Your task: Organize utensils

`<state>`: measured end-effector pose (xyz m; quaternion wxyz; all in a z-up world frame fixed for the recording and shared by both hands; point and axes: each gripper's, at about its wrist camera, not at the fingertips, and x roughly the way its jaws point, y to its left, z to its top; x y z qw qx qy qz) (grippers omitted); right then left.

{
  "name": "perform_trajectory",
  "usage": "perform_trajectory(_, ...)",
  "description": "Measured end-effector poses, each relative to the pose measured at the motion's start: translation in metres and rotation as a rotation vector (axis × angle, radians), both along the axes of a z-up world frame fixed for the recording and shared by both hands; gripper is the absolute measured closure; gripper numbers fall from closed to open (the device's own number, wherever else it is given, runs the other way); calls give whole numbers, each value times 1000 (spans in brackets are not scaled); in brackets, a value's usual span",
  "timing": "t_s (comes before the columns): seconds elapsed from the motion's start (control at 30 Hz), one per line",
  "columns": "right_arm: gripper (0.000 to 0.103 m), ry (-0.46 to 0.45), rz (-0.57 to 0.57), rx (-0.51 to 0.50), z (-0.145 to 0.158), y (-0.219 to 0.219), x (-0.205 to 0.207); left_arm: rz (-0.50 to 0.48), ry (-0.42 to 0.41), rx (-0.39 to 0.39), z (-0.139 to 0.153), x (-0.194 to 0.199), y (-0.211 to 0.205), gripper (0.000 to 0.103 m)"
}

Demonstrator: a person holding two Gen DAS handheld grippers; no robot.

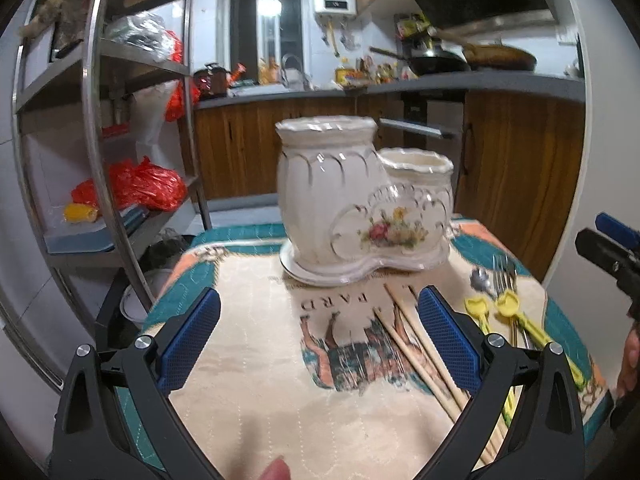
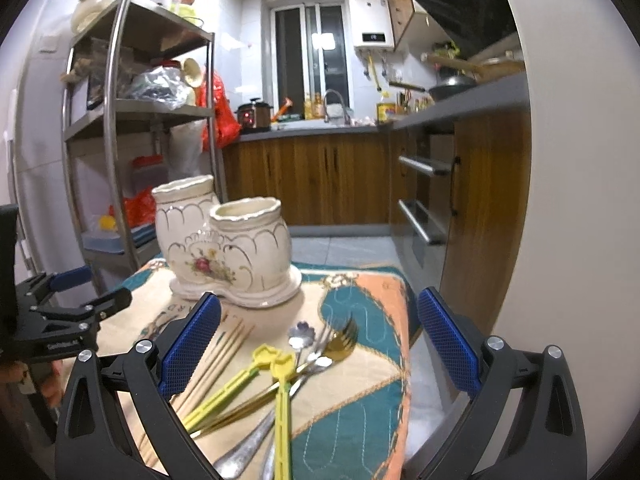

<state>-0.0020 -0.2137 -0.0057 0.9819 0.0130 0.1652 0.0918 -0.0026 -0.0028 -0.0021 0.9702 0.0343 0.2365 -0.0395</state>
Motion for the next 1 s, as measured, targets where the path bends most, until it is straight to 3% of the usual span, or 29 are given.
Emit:
perform_trajectory(0.23, 5, 130, 68, -98, -18, 17, 1, -50, 94, 50, -13, 6, -14, 5)
perform_trajectory(0.4, 8, 226, 107, -114, -29, 18, 4, -66, 145, 43, -19, 11, -14, 6)
perform_trajectory(0.57, 41, 334, 165, -74, -36, 18, 11, -105, 195, 52, -24, 12, -22, 17)
perform_trajectory(0.67, 54, 363, 193, -68, -40, 21, 14, -129, 228, 53, -26, 13, -28, 27)
perform_trajectory(0.73, 61, 383, 204, -56, -43, 20, 15, -145, 257, 44, -28, 15, -31, 39)
perform_trajectory(0.9, 75, 405, 207, -42, -45, 15, 19, -157, 329, 52, -36, 18, -41, 56)
perform_trajectory(1.0, 77, 419, 208, -35, -47, 13, 22, -164, 339, 37, -38, 20, -43, 57)
